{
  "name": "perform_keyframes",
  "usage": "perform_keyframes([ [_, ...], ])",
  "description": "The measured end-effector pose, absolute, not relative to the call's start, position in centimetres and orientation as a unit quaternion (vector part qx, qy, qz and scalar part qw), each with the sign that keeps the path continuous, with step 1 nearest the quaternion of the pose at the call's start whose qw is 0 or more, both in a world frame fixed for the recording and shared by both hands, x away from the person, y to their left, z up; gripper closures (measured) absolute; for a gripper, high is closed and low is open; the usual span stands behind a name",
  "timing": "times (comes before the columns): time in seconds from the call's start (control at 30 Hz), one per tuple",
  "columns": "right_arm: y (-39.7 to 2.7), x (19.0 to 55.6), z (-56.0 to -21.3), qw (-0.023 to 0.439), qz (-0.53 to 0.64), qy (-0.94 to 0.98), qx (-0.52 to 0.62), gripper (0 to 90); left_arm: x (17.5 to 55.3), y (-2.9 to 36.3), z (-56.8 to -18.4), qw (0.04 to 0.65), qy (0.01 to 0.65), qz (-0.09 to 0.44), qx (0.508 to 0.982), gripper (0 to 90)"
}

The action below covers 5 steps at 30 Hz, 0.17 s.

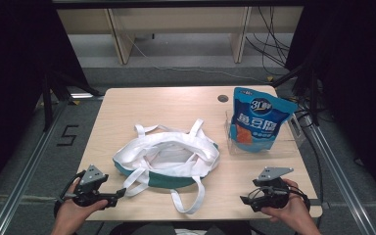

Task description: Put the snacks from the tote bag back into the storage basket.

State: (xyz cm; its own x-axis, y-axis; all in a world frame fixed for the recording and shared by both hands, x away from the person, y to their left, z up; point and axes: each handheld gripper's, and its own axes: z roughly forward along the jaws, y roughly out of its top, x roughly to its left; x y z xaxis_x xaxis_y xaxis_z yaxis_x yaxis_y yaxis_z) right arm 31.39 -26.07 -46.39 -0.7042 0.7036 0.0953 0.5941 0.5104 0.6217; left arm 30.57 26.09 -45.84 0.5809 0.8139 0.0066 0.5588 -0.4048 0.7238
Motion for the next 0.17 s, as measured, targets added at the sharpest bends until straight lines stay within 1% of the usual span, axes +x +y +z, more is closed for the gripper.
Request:
perform_keyframes([
  [0.03, -26.16, 31.49, -46.49, 0.092, 0.324, 0.867, 0.367, 24.3, 30.66, 26.17, -45.9, 0.352, 0.416, 0.184, 0.818, 18.1],
  [0.13, -26.14, 31.49, -46.46, 0.085, 0.32, 0.865, 0.376, 24.3, 30.74, 26.2, -45.96, 0.357, 0.416, 0.182, 0.816, 18.1],
  [0.17, -26.12, 31.54, -46.66, 0.093, 0.323, 0.865, 0.372, 24.3, 30.74, 26.22, -45.91, 0.355, 0.416, 0.182, 0.818, 18.1],
])
